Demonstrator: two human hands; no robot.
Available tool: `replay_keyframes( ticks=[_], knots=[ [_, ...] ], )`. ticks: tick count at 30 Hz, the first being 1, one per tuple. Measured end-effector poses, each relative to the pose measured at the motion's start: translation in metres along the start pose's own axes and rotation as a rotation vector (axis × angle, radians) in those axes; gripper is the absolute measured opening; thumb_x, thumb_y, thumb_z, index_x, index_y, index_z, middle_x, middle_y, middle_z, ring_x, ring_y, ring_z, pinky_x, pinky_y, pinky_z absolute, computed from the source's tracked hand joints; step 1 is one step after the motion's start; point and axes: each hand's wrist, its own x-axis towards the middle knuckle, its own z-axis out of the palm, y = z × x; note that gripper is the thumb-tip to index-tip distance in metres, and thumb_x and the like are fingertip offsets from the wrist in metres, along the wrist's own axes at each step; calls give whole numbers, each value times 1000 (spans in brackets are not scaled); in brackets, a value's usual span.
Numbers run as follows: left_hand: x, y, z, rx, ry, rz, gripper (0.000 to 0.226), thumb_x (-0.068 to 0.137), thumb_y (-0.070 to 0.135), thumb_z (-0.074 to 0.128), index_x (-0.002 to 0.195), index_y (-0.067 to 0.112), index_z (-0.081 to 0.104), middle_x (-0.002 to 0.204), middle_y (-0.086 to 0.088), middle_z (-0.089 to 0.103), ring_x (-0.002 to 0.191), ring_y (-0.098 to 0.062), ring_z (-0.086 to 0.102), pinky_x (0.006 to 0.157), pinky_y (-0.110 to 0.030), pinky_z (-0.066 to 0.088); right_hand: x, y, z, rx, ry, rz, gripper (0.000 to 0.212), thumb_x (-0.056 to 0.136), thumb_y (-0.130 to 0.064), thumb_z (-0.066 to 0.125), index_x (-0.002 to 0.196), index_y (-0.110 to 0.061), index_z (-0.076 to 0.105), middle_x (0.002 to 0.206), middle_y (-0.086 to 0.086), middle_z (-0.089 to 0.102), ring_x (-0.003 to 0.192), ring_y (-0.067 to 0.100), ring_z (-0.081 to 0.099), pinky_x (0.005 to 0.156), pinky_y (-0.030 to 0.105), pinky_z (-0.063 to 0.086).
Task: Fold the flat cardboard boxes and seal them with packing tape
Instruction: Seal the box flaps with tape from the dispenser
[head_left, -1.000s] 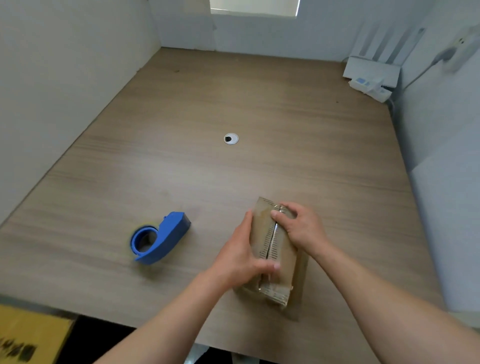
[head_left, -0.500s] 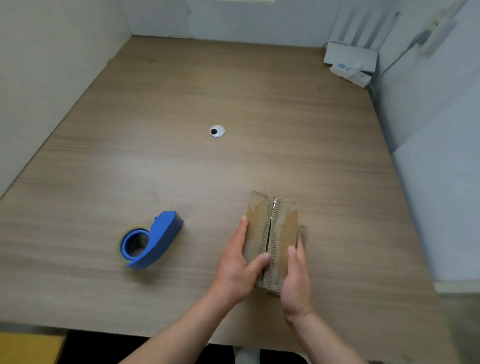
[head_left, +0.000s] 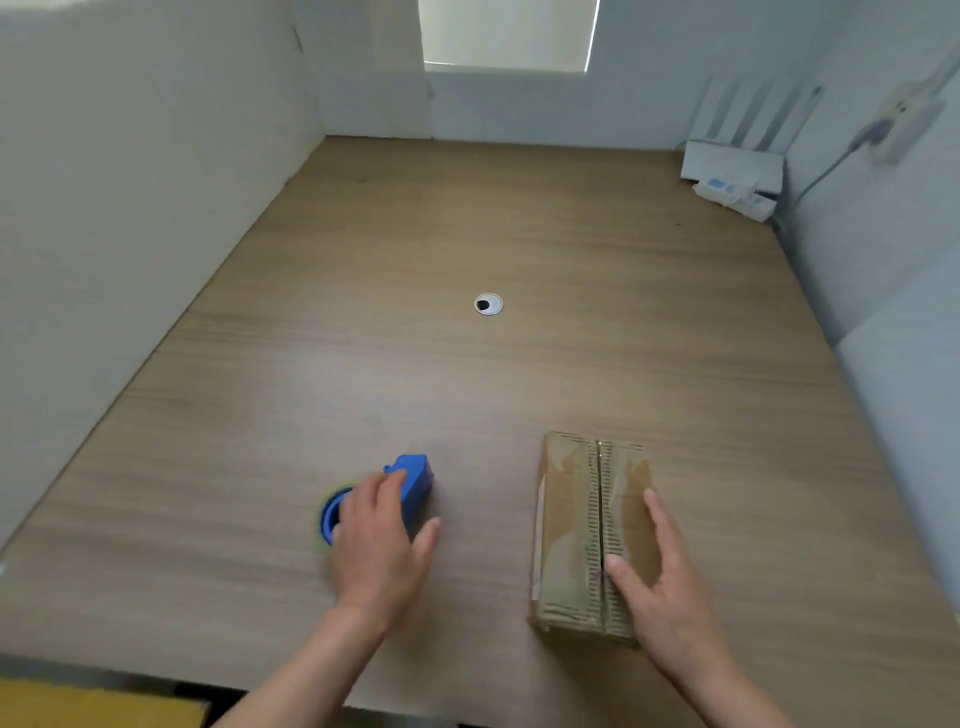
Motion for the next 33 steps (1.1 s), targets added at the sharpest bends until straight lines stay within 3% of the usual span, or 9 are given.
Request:
replay_keyframes(
  ticks=[4, 11, 19, 24, 29, 33],
  knots=[
    [20, -39, -10, 258, -227, -226, 55, 77, 59, 70, 120, 31, 52, 123, 7, 54, 119, -22, 47, 84, -37, 46, 7, -19, -6, -160, 77, -18, 75, 87, -27, 75, 152, -21, 38, 160, 1, 32, 149, 13, 25, 120, 29, 17],
    [32, -31, -4, 544, -273, -161, 55, 82, 66, 56, 124, 31, 51, 128, 10, 55, 122, -19, 43, 85, -36, 40, 20, -47, -11, -271, 123, -86, 74, 85, -29, 75, 151, -25, 40, 165, 3, 21, 152, 14, 18, 117, 25, 14],
    [27, -32, -5, 419, -318, -173, 33, 94, 41, 55, 119, 26, 40, 94, 6, 59, 101, -21, 60, 72, -34, 34, 32, -61, -16, -231, 110, -223, 63, 85, -21, 76, 143, -23, 52, 160, 1, 33, 147, 12, 28, 115, 19, 16],
    [37, -16, -23, 216, -189, 32, 34, 88, 31, 67, 116, 20, 52, 93, -2, 65, 83, -30, 61, 61, -34, 40, 53, -78, -27, -105, 31, -305, 48, 86, -25, 71, 133, -20, 63, 134, -6, 62, 122, 10, 58, 107, 25, 41],
    [55, 22, -57, 93, -118, 380, 38, 74, 21, 82, 100, 24, 54, 73, 1, 60, 63, -28, 55, 52, -33, 43, 80, -96, -37, 64, -147, -216, 50, 88, -17, 74, 135, -27, 60, 124, -17, 64, 116, -6, 58, 99, 26, 49],
    [67, 58, -85, 33, -151, 546, 36, 73, 30, 71, 97, 35, 45, 73, 6, 58, 64, -24, 52, 56, -35, 47, 94, -111, -46, 159, -218, -219, 53, 87, -15, 74, 136, -29, 58, 121, -19, 63, 114, -7, 58, 88, 16, 48]
  ],
)
